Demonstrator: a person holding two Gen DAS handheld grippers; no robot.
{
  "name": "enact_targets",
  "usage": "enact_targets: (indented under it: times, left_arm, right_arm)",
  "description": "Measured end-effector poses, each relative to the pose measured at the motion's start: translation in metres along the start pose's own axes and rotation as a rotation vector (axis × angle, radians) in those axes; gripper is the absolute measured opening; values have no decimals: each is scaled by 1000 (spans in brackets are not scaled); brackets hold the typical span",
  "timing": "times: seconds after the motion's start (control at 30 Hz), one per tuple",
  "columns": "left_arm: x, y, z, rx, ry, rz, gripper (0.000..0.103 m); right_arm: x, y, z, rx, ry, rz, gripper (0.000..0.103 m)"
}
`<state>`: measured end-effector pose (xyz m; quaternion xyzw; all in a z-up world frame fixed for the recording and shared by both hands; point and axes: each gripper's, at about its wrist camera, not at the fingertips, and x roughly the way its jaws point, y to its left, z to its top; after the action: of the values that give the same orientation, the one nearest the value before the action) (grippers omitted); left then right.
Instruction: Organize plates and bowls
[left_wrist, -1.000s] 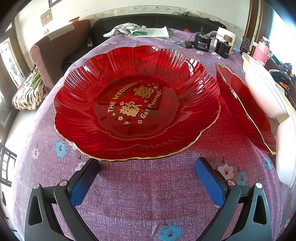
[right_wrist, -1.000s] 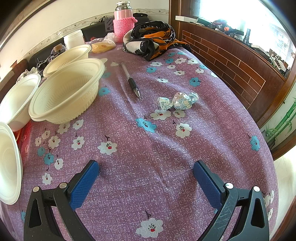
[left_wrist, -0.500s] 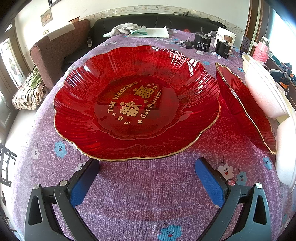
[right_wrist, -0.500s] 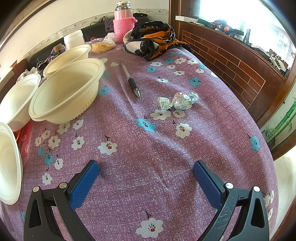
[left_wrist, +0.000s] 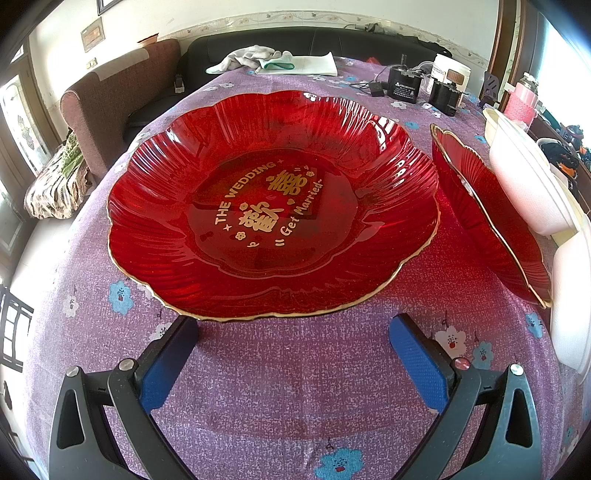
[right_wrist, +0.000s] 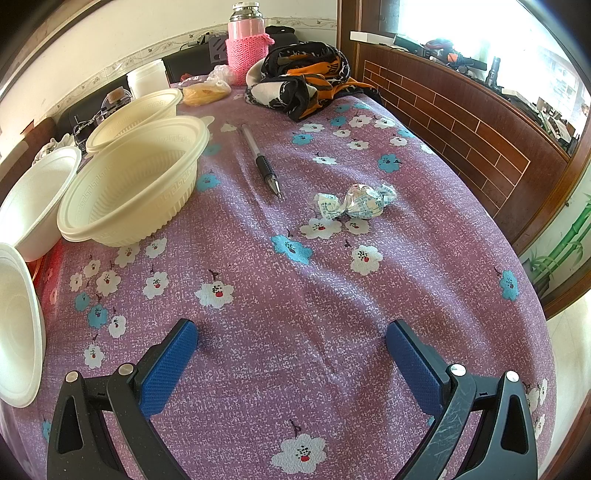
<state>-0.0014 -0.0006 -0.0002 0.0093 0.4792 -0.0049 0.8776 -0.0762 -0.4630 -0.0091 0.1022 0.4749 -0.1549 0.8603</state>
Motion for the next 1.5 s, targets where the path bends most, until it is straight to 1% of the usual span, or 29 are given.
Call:
enact_targets:
  times: [0.93,1.07,1.23,1.27,1.33,1.4,1.43,1.47,1.5]
  left_arm:
    - [0,0,0,0,0,0,103]
    - [0,0,0,0,0,0,103]
    - [-2,2,-1,11,18,0,103]
    - [-5,4,-2,9,20,14,103]
    - [-14,7,-3,5,-2,39,103]
    - [-30,7,-7,15,-36,42,103]
    - [-38,7,-8,21,-51,46,103]
    - [-48,7,-10,29,-68,49,103]
    - [-55,8,-11,33,-82,46,103]
  right_arm:
    - [-1,1,-1,1,0,0,102]
    - [-1,2,3,9,30,-4,102]
    - [0,-1,4,-1,27,12,102]
    - [-8,-4,2,14,28,-1,102]
    - [-21,1,0,18,8,-19,102]
    - [-40,10,1,-22,-24,-74,102]
    - [-50,18,2,-59,-33,-120,102]
    - [-58,26,3,-91,-37,-133,102]
    - [-66,33,4,-117,-46,-124,102]
